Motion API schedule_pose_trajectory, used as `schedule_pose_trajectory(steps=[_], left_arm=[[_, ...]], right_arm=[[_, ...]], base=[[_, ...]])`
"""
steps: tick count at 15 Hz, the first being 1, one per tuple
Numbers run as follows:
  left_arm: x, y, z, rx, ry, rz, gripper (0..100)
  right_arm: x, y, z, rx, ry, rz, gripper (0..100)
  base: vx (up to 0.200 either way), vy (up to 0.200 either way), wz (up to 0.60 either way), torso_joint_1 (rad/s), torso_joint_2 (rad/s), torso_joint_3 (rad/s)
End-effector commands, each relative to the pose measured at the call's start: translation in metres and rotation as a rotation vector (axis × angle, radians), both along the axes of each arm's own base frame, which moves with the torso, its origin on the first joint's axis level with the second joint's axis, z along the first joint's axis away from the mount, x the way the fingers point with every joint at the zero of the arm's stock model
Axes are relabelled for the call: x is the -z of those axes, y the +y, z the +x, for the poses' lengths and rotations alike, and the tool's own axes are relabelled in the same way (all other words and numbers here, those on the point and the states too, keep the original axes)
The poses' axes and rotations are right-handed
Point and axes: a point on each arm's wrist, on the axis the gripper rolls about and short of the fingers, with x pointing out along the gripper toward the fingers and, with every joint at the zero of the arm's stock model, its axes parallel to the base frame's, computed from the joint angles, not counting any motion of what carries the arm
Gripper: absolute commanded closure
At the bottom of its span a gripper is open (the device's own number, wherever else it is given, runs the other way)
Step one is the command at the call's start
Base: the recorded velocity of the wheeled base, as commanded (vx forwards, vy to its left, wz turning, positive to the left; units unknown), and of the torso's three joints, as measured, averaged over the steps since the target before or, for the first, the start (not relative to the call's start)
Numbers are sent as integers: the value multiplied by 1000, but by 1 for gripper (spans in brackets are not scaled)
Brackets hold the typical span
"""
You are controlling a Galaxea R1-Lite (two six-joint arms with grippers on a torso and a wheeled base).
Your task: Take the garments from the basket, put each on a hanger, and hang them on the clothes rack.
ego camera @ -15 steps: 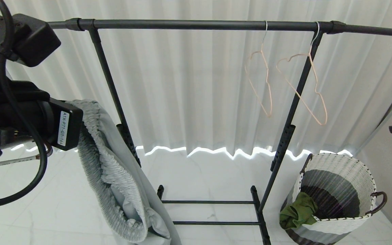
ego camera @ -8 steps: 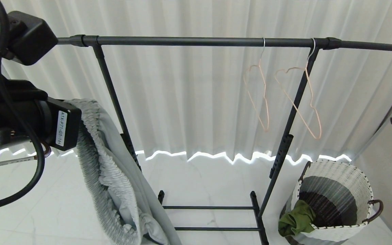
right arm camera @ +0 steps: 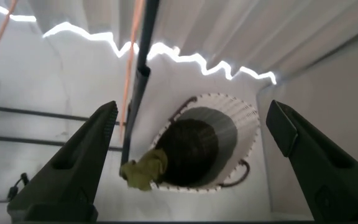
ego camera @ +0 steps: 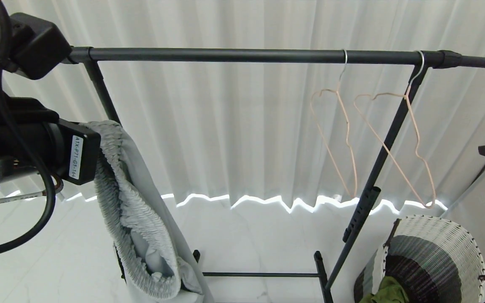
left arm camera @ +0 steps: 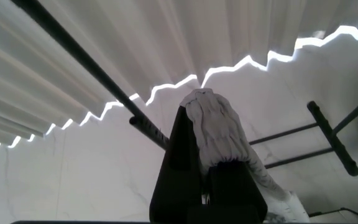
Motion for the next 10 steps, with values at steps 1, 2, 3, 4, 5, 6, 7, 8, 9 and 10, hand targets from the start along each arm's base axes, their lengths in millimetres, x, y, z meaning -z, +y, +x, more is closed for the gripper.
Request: schedule_pose_trajectory(steps=[1,2,3,4,5,6,7,8,9,10], left_arm=[[0,0,0,0,0,0,100],[0,1,-1,-1,0,0,100],[-1,1,-2,0,-4,-3,100],[0,1,-2,2,-4,-3,100],[0,2,-3,2,-4,-3,100],[-1,2,-3,0,-5,-4,100],[-1,2,-3,0,-7,-4,100],[-1,2,-3,2,-8,-5,100],[-1,2,-3,0,-8,-5,100],[-1,2,-3,0,-8,-5,100]], right_arm=[[5,1,3,-18,18,4,0],[8,2,4,-38,24,15,0],[13,3,6,-57,29,25,0],[19,5,9,-76,35,45,0],[27,7,17,-81,40,74,0],[33,9,25,-75,38,93,0],[40,12,36,-70,39,106,0],[45,15,49,-58,37,131,0],[48,18,58,-50,39,152,0],[55,22,75,-34,50,186,0]], base=[[200,0,0,2,-2,2],[0,0,0,0,0,0],[0,0,0,0,0,0],[0,0,0,0,0,0],[0,0,0,0,0,0],[0,0,0,0,0,0],[0,0,0,0,0,0],[0,0,0,0,0,0],[0,0,0,0,0,0],[0,0,0,0,0,0]])
